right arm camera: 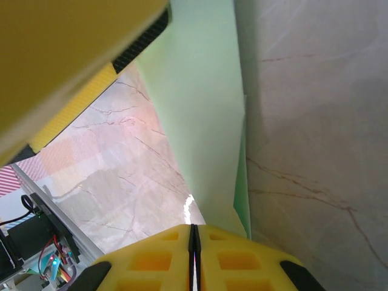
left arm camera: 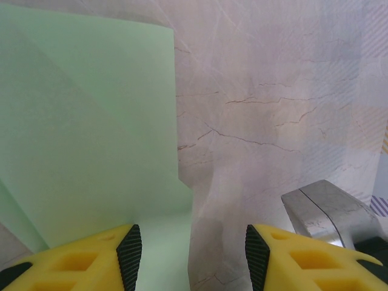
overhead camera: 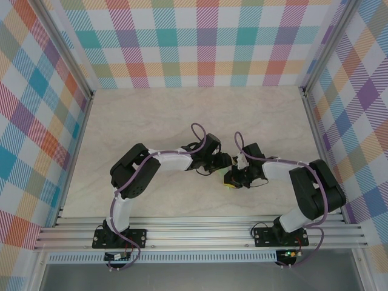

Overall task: Fold a paper plane with a square sheet of paper (pick it up from the middle)
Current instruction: Fold the wing for the fifth time at the center of the table.

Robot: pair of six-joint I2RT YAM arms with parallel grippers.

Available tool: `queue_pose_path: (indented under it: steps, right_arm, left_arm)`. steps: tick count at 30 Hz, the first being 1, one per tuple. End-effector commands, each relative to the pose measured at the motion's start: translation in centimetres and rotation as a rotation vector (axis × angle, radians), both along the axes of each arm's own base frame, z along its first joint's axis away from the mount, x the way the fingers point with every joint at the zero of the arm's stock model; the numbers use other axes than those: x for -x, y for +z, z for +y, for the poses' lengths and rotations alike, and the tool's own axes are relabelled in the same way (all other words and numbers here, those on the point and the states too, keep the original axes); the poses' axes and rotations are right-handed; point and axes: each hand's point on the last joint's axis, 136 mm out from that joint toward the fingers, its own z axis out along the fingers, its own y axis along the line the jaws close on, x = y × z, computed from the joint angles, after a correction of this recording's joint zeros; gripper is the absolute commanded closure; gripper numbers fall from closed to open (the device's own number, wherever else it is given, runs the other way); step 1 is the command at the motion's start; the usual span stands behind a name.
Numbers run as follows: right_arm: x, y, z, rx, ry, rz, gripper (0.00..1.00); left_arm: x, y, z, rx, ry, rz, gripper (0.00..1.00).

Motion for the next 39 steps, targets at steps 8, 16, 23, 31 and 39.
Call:
queue_pose_path:
  steps: [8,16,23,31,39]
  right_arm:
    - [1.9,-0.8,-0.5,-0.005,-0.015,0.067,0.88]
    - [3.4,-1.3,-1.3,0.024,-0.024,0.103,0.87]
    - [4.4,-3.2,-2.1,0.074,-0.049,0.164,0.89]
    - [5.7,-3.8,-3.3,0.124,-0.096,0.198,0.9]
    - [2.5,1.0,-1.4,0.005,-0.066,0.012,0.88]
  left_arm:
    - [-0.3,-1.3,0.8,-0.042,0.014,0.03,0.49]
    - [-0.4,-1.2,0.9,-0.043,0.018,0.03,0.49]
    - [-0.5,-0.9,0.8,-0.036,0.017,0.024,0.49]
    - [-0.4,-0.9,0.7,-0.03,0.015,0.028,0.49]
    - [-0.4,-0.8,0.5,-0.017,0.008,0.028,0.49]
